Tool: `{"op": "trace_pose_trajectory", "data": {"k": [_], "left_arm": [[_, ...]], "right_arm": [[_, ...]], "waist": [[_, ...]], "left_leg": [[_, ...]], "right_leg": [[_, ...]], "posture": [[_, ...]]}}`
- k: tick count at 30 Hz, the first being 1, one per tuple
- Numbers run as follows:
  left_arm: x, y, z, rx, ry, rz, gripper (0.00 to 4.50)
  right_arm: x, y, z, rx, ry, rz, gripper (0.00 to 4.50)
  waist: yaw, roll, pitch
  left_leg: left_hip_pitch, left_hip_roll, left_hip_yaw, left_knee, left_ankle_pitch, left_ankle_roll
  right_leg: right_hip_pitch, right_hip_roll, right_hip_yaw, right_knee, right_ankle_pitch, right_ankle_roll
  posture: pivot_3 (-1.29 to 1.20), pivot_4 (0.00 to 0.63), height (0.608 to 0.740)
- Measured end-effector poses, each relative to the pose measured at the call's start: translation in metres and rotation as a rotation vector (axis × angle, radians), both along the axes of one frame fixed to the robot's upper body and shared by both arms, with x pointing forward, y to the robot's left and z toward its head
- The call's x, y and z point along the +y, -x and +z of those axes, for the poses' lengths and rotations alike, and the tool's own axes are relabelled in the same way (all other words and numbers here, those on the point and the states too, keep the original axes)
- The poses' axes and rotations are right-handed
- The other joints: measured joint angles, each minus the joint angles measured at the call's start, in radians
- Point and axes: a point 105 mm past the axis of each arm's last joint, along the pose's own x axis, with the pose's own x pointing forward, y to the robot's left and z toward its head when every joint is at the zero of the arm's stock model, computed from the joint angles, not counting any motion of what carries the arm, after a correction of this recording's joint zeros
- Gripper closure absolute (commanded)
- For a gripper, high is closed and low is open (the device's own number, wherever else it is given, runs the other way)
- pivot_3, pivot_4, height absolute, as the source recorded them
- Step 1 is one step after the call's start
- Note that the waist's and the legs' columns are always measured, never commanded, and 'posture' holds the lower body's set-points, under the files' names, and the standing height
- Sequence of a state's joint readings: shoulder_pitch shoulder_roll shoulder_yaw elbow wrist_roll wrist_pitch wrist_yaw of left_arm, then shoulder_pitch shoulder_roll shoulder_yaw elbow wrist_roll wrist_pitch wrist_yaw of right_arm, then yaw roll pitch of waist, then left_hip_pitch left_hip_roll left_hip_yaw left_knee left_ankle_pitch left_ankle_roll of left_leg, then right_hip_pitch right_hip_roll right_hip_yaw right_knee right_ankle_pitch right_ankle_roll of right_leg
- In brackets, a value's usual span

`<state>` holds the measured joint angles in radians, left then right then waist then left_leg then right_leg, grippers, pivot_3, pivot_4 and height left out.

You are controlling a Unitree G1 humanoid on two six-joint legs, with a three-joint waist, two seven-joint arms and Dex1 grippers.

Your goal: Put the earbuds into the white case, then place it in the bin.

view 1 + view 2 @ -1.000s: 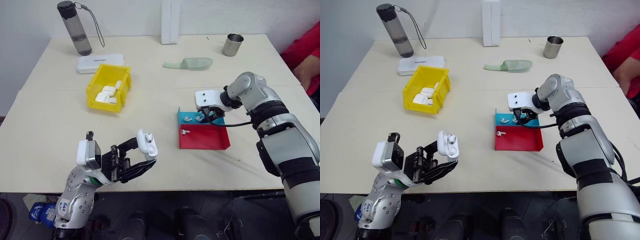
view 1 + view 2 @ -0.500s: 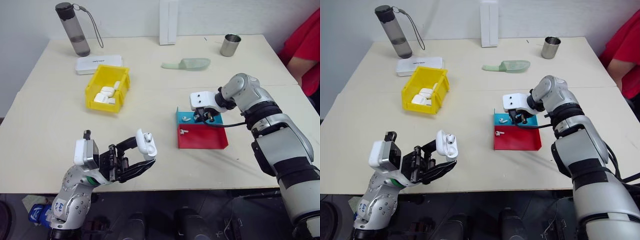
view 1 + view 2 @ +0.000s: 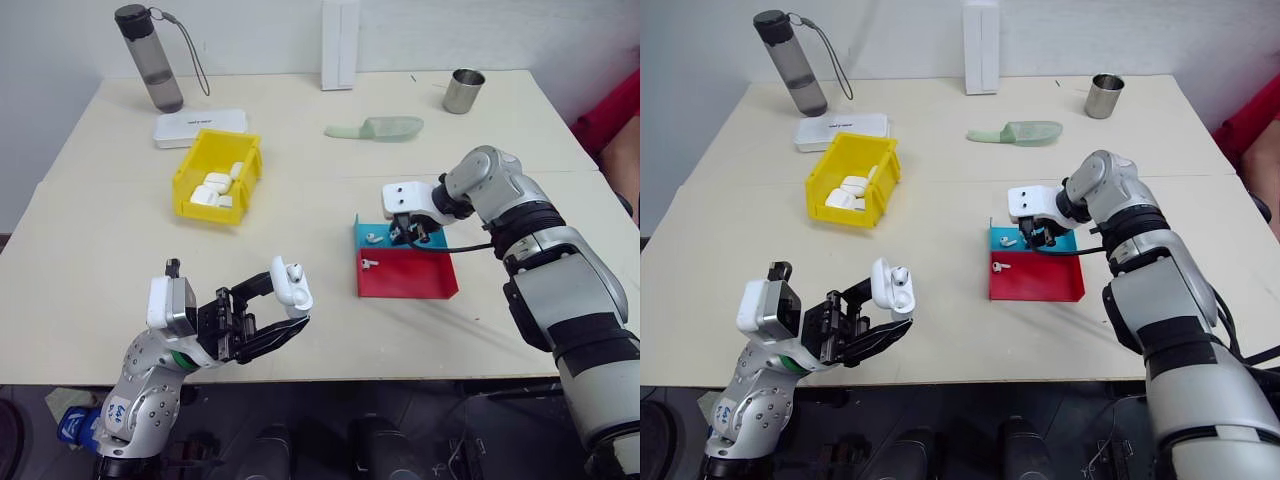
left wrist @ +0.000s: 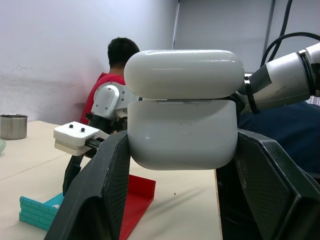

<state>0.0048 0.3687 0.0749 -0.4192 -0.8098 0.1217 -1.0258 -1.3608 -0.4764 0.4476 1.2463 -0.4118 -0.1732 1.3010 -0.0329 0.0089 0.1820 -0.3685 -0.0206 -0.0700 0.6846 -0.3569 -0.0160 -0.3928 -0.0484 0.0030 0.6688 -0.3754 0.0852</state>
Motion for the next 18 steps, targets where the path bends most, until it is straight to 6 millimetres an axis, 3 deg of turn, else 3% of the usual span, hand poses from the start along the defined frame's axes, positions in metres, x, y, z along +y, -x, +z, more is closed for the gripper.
{"op": "trace_pose_trajectory", "data": {"k": [13,16,18], "left_arm": [[0.0001,-0.0005,-0.0003,0.005,0.0,0.009,1.76],[0.0001,-0.0002,-0.0004,0.004,0.0,0.009,1.76],[-0.0001,0.0001,-0.0002,0.003,0.0,0.009,1.76]], "right_arm": [[-0.0044,-0.0012,-0.0007,0.014,-0.017,-0.048,3.07],[-0.0057,-0.0011,-0.0012,0.022,-0.026,-0.062,3.91],[-0.0058,-0.0012,-0.0012,0.022,-0.027,-0.063,3.91]], "waist": [[0.002,-0.001,-0.001],[0.002,-0.002,-0.001],[0.002,-0.002,-0.001]], "left_leg": [[0.0,0.0,0.0,0.0,0.0,0.0],[0.0,0.0,0.0,0.0,0.0,0.0],[0.0,0.0,0.0,0.0,0.0,0.0]], "right_leg": [[0.0,0.0,0.0,0.0,0.0,0.0],[0.0,0.0,0.0,0.0,0.0,0.0],[0.0,0.0,0.0,0.0,0.0,0.0]], "posture": [[0.0,0.15,0.74],[0.0,0.15,0.74],[0.0,0.15,0.74]]}}
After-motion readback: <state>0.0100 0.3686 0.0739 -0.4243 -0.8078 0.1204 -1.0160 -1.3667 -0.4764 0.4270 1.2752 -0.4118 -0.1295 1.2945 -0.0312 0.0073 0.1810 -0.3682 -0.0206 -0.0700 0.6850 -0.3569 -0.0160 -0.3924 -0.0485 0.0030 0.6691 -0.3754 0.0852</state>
